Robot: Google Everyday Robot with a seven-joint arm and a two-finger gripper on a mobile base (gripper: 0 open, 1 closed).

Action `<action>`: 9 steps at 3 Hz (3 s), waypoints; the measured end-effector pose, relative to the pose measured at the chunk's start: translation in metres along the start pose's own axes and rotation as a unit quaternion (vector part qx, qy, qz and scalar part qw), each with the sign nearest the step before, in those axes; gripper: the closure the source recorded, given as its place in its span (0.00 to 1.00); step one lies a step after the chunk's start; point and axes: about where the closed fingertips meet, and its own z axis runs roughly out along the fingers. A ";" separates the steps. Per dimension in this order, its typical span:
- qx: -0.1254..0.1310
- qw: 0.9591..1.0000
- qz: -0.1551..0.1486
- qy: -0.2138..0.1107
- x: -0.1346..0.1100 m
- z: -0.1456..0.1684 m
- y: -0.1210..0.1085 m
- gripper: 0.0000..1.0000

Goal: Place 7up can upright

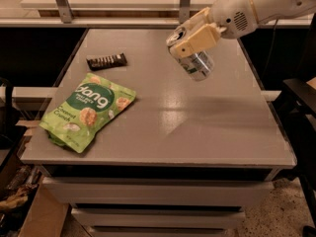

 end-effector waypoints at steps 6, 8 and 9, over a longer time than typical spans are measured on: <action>-0.022 0.974 0.066 -0.216 0.017 0.033 -0.003 1.00; -0.021 0.966 0.068 -0.247 0.026 0.040 -0.004 1.00; -0.021 0.964 0.067 -0.256 0.029 0.042 -0.005 1.00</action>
Offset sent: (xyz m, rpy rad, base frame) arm 0.0092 0.0113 -0.0113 0.3659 0.0734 -0.0102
